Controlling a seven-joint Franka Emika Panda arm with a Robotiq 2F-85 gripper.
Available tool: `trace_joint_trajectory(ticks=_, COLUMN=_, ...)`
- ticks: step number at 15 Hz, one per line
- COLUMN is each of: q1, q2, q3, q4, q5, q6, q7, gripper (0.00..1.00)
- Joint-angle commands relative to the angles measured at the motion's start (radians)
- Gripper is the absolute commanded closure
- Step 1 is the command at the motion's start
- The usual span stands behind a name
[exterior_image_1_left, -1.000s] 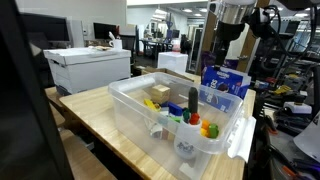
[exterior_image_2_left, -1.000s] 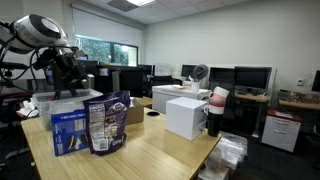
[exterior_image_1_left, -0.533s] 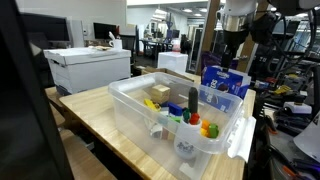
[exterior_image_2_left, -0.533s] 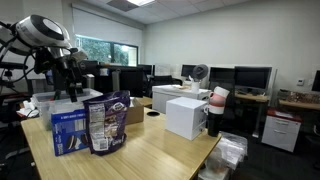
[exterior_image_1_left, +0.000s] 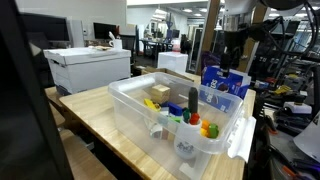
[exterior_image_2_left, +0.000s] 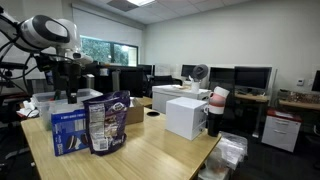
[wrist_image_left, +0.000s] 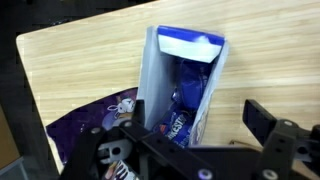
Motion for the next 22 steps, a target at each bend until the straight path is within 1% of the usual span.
trace_joint_trajectory(ticks=1, q1=-0.004, q2=-0.015, q3=-0.033, q4=-0.027, q5=0.104, q6=0.043, q7=-0.071, gripper=0.0)
trace_joint_trajectory(ticks=3, q1=-0.009, q2=-0.012, q3=-0.039, q4=-0.031, q5=0.129, q6=0.052, q7=-0.078, gripper=0.0)
trace_joint_trajectory(ticks=5, q1=-0.019, q2=-0.014, q3=-0.035, q4=-0.045, q5=0.135, q6=0.085, q7=-0.054, gripper=0.0)
trace_joint_trajectory(ticks=7, q1=-0.035, q2=-0.007, q3=-0.013, q4=-0.057, q5=0.094, q6=0.115, q7=-0.012, gripper=0.0)
trace_joint_trajectory(ticks=12, q1=-0.051, q2=0.016, q3=0.004, q4=-0.084, q5=0.076, q6=0.167, q7=0.008, gripper=0.0)
trace_joint_trajectory(ticks=15, q1=-0.058, q2=0.03, q3=0.005, q4=-0.095, q5=0.085, q6=0.182, q7=0.004, gripper=0.0)
trace_joint_trajectory(ticks=17, q1=-0.066, q2=0.039, q3=0.015, q4=-0.099, q5=0.065, q6=0.187, q7=0.019, gripper=0.0)
trace_joint_trajectory(ticks=22, q1=-0.072, q2=0.056, q3=0.021, q4=-0.104, q5=0.057, q6=0.198, q7=0.029, gripper=0.0)
